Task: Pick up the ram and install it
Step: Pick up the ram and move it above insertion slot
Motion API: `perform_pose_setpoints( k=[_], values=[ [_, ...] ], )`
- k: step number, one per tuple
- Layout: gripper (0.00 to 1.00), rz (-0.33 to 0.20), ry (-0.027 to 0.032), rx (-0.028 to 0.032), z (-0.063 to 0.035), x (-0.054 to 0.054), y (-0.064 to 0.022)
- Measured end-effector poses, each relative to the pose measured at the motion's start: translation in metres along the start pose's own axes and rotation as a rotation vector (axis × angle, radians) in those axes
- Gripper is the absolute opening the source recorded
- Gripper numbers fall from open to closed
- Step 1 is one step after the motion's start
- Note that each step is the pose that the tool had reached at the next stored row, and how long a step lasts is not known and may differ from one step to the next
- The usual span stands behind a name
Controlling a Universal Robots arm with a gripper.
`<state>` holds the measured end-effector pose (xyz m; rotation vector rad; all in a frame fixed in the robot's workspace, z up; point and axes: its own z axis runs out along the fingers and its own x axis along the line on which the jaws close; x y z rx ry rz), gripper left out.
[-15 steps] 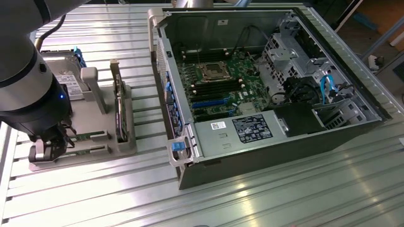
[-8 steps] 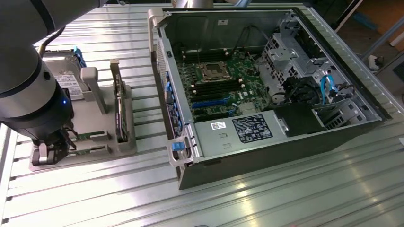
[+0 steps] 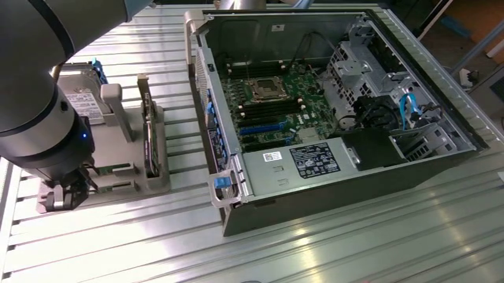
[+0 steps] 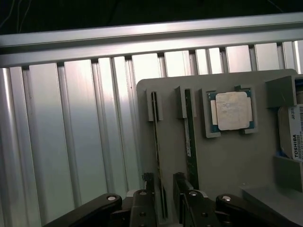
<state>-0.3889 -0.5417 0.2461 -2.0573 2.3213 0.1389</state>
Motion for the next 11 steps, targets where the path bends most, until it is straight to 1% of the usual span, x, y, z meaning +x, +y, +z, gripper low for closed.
perform_pose_setpoints(
  k=[3, 7, 11],
  values=[
    [0.30, 0.000, -0.0015, -0.0002, 0.0019, 0.0013, -0.0002],
    [0.30, -0.001, -0.0013, -0.0004, 0.0019, 0.0013, -0.0002],
    [0.30, -0.015, -0.0008, -0.0016, 0.0021, 0.0013, -0.0002]
  ],
)
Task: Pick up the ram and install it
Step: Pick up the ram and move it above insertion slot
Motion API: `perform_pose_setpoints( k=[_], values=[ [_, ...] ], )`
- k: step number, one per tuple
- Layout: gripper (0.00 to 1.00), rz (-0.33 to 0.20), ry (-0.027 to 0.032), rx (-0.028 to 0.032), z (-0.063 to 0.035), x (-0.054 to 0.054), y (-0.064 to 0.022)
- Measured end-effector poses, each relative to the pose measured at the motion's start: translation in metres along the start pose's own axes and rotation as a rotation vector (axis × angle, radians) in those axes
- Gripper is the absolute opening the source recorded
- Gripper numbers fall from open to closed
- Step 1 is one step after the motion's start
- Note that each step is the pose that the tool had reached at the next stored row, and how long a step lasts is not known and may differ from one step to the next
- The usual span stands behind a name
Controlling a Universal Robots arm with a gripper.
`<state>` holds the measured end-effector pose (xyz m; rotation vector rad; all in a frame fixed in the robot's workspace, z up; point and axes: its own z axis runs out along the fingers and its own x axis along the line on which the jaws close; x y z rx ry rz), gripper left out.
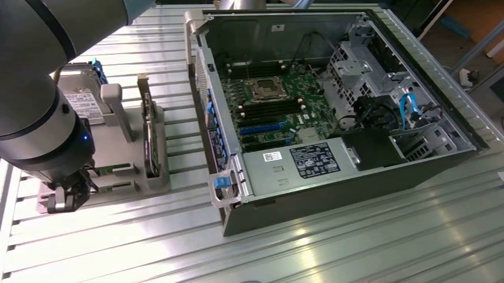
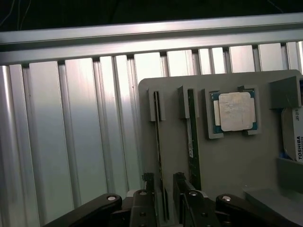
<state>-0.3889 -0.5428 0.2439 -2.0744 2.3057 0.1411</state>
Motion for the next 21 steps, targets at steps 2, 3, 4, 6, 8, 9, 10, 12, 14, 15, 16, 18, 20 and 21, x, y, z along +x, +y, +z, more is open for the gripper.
perform_pose_setpoints(
  k=[2, 3, 4, 6, 8, 9, 10, 12, 14, 15, 16, 18, 20, 21],
  values=[
    [0.30, -0.009, 0.0004, -0.0008, 0.0000, 0.0000, 0.0000],
    [0.30, -0.011, 0.0004, -0.0009, 0.0001, 0.0000, 0.0000],
    [0.30, -0.011, 0.0005, -0.0010, 0.0001, 0.0000, 0.0000],
    [0.30, -0.011, 0.0005, -0.0009, 0.0001, 0.0000, 0.0000],
    [0.30, -0.011, 0.0004, -0.0009, 0.0003, 0.0000, -0.0001],
    [0.30, -0.011, 0.0005, -0.0009, 0.0005, 0.0000, -0.0001],
    [0.30, -0.011, 0.0003, -0.0009, 0.0008, 0.0000, -0.0002],
    [0.30, -0.011, 0.0004, -0.0009, 0.0012, 0.0000, -0.0005],
    [0.30, -0.011, 0.0004, -0.0009, 0.0020, 0.0001, -0.0014],
    [0.30, -0.011, 0.0004, -0.0009, 0.0024, 0.0000, -0.0018],
    [0.30, -0.011, 0.0003, -0.0009, 0.0029, 0.0000, -0.0023],
    [0.30, -0.011, 0.0004, -0.0009, 0.0035, 0.0000, -0.0033],
    [0.30, -0.011, 0.0005, -0.0010, 0.0039, -0.0001, -0.0045],
    [0.30, -0.011, 0.0003, -0.0009, 0.0040, -0.0001, -0.0048]
  ],
)
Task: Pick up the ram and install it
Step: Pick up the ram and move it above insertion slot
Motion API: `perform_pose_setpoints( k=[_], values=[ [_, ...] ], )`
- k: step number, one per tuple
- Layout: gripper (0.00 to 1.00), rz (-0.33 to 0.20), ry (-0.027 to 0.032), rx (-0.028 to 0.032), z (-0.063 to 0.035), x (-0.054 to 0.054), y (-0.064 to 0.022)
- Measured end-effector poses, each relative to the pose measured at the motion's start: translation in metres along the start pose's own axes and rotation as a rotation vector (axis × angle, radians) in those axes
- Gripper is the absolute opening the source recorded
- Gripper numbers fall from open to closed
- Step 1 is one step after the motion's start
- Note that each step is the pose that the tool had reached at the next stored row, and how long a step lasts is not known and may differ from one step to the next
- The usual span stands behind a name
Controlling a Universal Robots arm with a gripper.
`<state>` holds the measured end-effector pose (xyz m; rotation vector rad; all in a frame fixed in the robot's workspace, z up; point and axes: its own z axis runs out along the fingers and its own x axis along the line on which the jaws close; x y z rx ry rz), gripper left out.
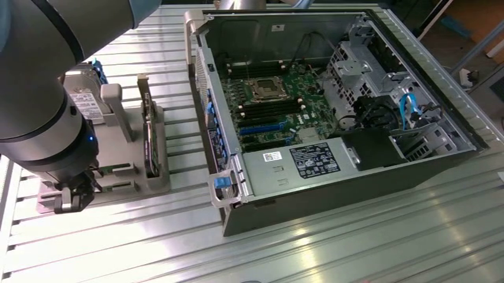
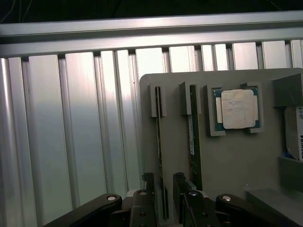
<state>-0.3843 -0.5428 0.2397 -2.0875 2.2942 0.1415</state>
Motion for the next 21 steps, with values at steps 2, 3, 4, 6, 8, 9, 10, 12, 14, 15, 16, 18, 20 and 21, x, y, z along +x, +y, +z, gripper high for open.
perform_pose_setpoints(
  k=[2, 3, 4, 6, 8, 9, 10, 12, 14, 15, 16, 18, 20, 21],
  values=[
    [0.30, 0.000, 0.0001, -0.0001, 0.0000, 0.000, 0.0000],
    [0.30, 0.000, 0.0001, -0.0001, 0.0000, 0.000, 0.0000],
    [0.30, 0.000, 0.0001, -0.0001, 0.0000, 0.000, -0.0001],
    [0.30, 0.000, 0.0000, 0.0000, 0.0028, 0.000, -0.0002],
    [0.30, 0.000, -0.0005, -0.0001, 0.0054, 0.000, -0.0003],
    [0.30, 0.000, -0.0008, -0.0002, 0.0065, 0.001, -0.0003],
    [0.30, 0.000, -0.0012, -0.0002, 0.0079, 0.001, -0.0004],
    [0.30, 0.000, -0.0017, -0.0002, 0.0102, 0.001, -0.0005],
    [0.30, 0.000, -0.0023, -0.0003, 0.0124, 0.001, -0.0006],
    [0.30, 0.000, -0.0025, -0.0003, 0.0130, 0.001, -0.0006],
    [0.30, 0.000, -0.0023, -0.0004, 0.0131, 0.001, -0.0006],
    [0.30, 0.000, -0.0023, -0.0005, 0.0131, 0.001, -0.0006],
    [0.30, 0.000, -0.0024, -0.0004, 0.0131, 0.001, -0.0006],
    [0.30, 0.000, -0.0025, -0.0003, 0.0133, 0.001, -0.0007]
  ],
)
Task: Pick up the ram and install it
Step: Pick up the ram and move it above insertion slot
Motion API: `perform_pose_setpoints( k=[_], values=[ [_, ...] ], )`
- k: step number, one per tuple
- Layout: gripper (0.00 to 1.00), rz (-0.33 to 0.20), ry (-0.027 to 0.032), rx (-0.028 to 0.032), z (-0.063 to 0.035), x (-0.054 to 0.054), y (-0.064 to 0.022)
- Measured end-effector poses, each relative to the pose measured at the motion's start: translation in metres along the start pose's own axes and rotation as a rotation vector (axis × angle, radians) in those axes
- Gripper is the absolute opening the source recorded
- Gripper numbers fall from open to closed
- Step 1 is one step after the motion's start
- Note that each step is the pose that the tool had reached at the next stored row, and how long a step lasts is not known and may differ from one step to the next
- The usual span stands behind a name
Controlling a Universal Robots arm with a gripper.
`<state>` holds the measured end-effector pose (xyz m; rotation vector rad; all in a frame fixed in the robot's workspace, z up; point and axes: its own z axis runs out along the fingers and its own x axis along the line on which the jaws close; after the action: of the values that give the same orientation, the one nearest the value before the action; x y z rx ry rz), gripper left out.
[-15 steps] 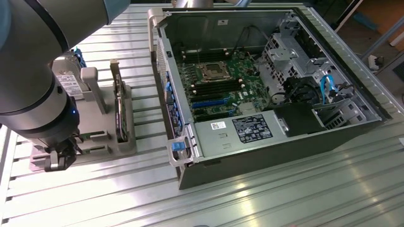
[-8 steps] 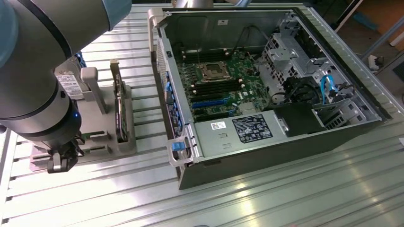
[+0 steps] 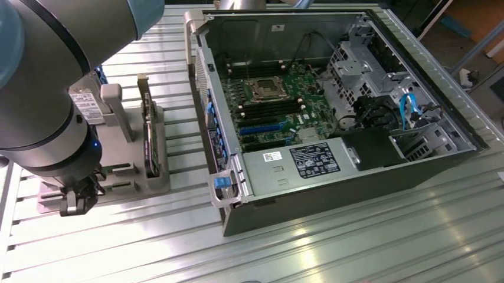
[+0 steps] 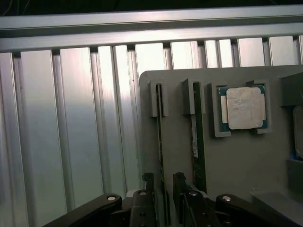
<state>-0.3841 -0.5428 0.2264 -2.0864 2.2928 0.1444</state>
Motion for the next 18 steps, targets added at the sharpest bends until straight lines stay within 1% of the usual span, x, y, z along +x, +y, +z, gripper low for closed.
perform_pose_setpoints(
  k=[10, 16, 17, 18],
  values=[
    [0.30, 0.000, 0.0000, 0.0000, 0.0025, -0.0024, 0.0001],
    [0.30, 0.000, 0.0003, -0.0002, 0.0093, -0.0022, -0.0001],
    [0.30, 0.000, 0.0012, -0.0002, 0.0094, -0.0022, -0.0001],
    [0.30, 0.000, 0.0057, 0.0003, 0.0098, -0.0022, -0.0001]
  ],
)
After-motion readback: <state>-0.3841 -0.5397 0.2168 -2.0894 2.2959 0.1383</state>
